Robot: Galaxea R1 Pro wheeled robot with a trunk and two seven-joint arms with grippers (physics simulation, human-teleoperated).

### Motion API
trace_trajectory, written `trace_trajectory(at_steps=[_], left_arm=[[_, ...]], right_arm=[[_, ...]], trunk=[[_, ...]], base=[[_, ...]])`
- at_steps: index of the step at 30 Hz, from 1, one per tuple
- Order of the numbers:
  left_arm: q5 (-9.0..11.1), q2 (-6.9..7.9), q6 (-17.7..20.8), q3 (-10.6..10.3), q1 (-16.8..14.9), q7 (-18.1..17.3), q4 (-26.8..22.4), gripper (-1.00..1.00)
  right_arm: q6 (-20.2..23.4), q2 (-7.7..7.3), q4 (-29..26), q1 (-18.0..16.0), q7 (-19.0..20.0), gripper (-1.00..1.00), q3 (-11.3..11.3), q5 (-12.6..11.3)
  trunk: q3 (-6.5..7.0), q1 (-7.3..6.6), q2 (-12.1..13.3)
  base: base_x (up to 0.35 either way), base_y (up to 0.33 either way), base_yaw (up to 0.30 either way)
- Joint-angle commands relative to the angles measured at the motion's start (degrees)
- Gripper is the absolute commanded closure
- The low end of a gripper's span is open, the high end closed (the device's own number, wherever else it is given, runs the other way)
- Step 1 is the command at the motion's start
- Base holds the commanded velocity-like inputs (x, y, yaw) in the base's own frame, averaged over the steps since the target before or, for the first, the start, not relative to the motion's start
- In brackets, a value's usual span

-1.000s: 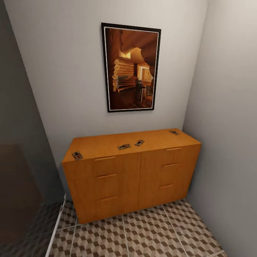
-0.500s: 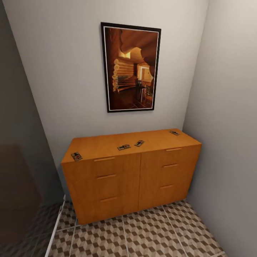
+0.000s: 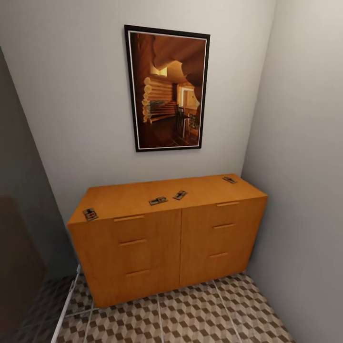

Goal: Take the four mousetraps from the cabinet in the bathroom and place them on the bathroom floor. Make sure all four end up on the same floor surface, and ensure that at least two of them are either under or directly next to the same bathroom sink.

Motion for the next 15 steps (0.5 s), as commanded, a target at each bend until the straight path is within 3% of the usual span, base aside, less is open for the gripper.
trace_trajectory(at_steps=[1,15], left_arm=[[0.63,0.01,-0.13,-0.01,-0.01,-0.08,0.00,-1.00],[1.36,0.01,-0.13,-0.03,-0.01,-0.09,0.00,-1.00]], right_arm=[[-0.14,0.01,0.00,-0.01,-0.03,-1.00,0.07,0.07],[-0.14,0.01,0.00,-0.01,-0.02,-1.00,0.06,0.07]], trunk=[[-0.05,0.02,-0.02],[-0.05,0.02,-0.02]], base=[[0.157,-0.166,0.000],[0.160,-0.155,0.000]])
